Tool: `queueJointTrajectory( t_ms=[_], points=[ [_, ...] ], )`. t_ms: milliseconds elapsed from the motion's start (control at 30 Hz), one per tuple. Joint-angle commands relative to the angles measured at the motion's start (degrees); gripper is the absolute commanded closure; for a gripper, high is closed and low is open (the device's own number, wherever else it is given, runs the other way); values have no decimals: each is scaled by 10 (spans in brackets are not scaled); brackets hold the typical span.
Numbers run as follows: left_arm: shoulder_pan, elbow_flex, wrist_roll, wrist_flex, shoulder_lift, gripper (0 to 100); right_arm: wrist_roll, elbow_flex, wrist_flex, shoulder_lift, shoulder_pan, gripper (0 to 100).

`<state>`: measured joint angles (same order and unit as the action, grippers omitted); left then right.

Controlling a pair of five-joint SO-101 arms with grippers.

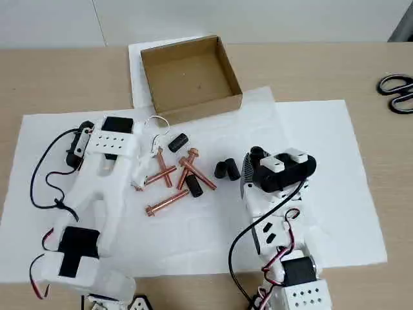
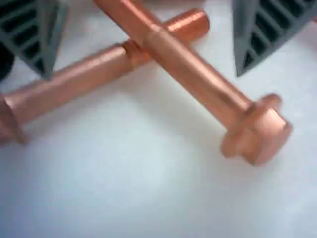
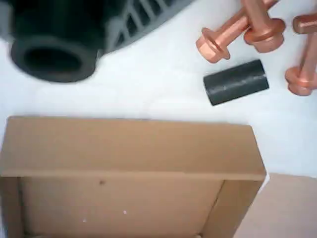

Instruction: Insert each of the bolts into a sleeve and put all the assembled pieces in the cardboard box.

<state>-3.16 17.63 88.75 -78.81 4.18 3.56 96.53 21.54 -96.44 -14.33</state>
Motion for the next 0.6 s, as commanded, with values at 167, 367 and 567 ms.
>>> queueJointTrajectory(
  t_ms=[167,367,567],
  points=[
    [-12,43,0,55,-4,771,1,3,0,-7,6,995],
    [-44,104,0,135,-4,771,1,3,0,-7,6,995],
    [-47,112,0,147,-4,771,1,3,0,-7,16,995]
  ],
)
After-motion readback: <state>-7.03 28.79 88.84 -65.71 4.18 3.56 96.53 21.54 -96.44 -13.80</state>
